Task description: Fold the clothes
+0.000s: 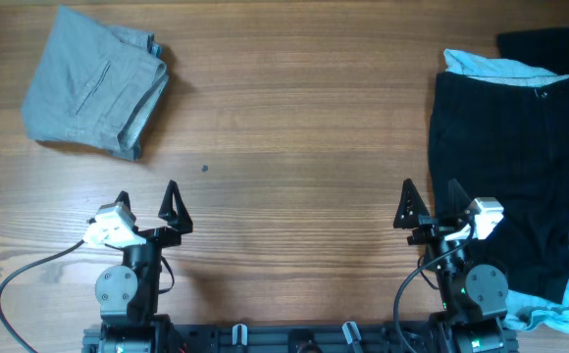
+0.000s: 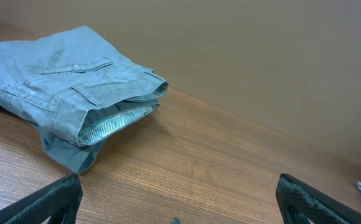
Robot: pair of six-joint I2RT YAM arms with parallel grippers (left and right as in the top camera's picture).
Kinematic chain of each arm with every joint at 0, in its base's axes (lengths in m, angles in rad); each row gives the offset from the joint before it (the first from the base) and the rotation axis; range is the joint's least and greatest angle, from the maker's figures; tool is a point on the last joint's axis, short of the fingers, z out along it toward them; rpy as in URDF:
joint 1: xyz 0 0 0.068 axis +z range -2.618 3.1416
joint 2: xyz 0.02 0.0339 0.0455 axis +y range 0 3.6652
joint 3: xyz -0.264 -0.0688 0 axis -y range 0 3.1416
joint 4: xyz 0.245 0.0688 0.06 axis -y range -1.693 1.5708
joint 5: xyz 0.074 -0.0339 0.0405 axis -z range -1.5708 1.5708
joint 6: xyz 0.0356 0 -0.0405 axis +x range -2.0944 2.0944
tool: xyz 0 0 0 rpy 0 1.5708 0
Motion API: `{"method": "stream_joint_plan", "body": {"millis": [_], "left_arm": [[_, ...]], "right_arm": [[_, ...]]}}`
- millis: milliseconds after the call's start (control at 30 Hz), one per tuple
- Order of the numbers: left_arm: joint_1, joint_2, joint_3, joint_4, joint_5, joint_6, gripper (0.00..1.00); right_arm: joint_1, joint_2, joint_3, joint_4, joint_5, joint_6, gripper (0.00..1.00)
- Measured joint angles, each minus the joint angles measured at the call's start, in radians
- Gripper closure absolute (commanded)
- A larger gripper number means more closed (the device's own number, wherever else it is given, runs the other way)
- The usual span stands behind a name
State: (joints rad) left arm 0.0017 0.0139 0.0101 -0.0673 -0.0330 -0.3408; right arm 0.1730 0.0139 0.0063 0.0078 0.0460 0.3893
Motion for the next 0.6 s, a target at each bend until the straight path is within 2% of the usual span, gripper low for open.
{"method": "stream_joint_plan", "body": {"millis": [100, 233, 300, 367, 467, 500, 533, 600], "left_arm": [[0.000, 0.000, -0.001, 0.019, 0.000, 0.000, 0.00], [0.000, 0.001, -0.002, 0.203, 0.004, 0.027, 0.00], [0.000, 0.009, 0.029, 0.194, 0.005, 0.042, 0.00], [0.000, 0.090, 0.137, 0.138, 0.008, 0.051, 0.00], [0.000, 0.274, 0.351, 0.049, 0.013, 0.055, 0.00], [0.000, 0.423, 0.507, -0.020, 0.020, 0.059, 0.00], [0.000, 0.516, 0.591, -0.068, 0.025, 0.066, 0.00], [-0.001, 0.740, 0.831, -0.262, 0.062, 0.088, 0.00]], "right_arm": [[0.000, 0.000, 0.000, 0.000, 0.000, 0.001, 0.00], [0.000, 0.000, 0.000, 0.019, 0.000, 0.063, 0.00], [0.000, 0.002, 0.002, 0.035, 0.000, 0.092, 0.00], [0.000, 0.019, 0.049, 0.068, 0.011, 0.078, 0.00], [0.000, 0.098, 0.216, 0.076, 0.054, 0.026, 0.00], [0.000, 0.186, 0.315, 0.069, 0.069, 0.004, 0.00], [0.000, 0.275, 0.412, 0.015, 0.076, -0.009, 0.00], [0.000, 0.476, 0.635, -0.204, 0.087, -0.024, 0.00]]}}
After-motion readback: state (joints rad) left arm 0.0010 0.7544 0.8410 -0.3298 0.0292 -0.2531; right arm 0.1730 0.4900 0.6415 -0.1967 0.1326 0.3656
